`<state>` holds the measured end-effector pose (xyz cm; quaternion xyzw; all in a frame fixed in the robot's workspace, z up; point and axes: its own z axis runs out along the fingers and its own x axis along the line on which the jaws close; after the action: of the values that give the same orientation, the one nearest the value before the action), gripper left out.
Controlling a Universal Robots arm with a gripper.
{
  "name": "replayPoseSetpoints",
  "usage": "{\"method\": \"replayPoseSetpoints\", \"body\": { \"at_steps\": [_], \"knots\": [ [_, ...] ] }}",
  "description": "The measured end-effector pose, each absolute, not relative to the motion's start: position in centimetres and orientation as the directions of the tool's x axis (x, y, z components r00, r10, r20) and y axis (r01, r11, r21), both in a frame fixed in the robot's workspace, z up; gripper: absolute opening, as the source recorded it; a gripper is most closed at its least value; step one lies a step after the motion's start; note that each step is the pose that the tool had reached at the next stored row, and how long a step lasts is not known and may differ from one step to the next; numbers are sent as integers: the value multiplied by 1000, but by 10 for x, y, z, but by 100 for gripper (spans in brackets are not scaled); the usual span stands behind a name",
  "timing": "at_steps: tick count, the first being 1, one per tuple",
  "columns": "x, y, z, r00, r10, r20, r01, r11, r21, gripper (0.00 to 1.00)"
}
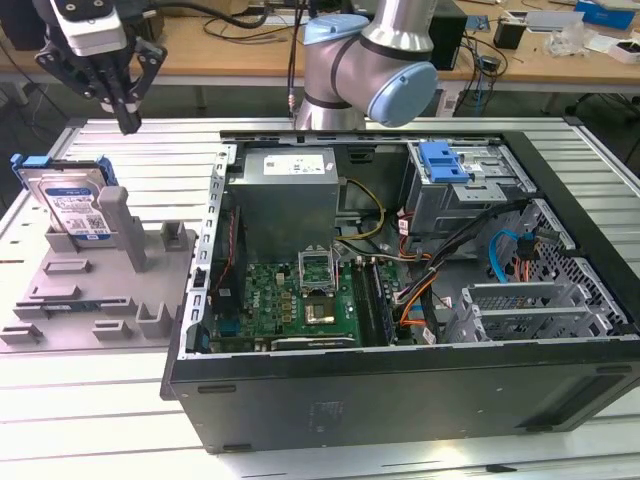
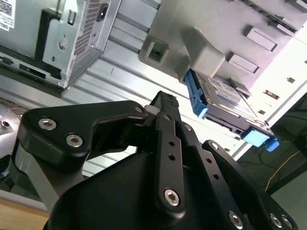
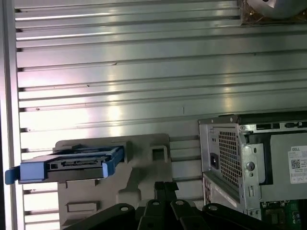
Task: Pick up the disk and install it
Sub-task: 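Reach for the disk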
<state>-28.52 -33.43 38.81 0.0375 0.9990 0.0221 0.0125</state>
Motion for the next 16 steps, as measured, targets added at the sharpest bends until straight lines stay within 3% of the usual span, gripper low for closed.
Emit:
{"method": "replayPoseSetpoints", "body": {
  "at_steps": [16],
  "knots": [
    [-334, -320, 386, -997, 75, -23, 74, 996, 45, 11]
  ]
}}
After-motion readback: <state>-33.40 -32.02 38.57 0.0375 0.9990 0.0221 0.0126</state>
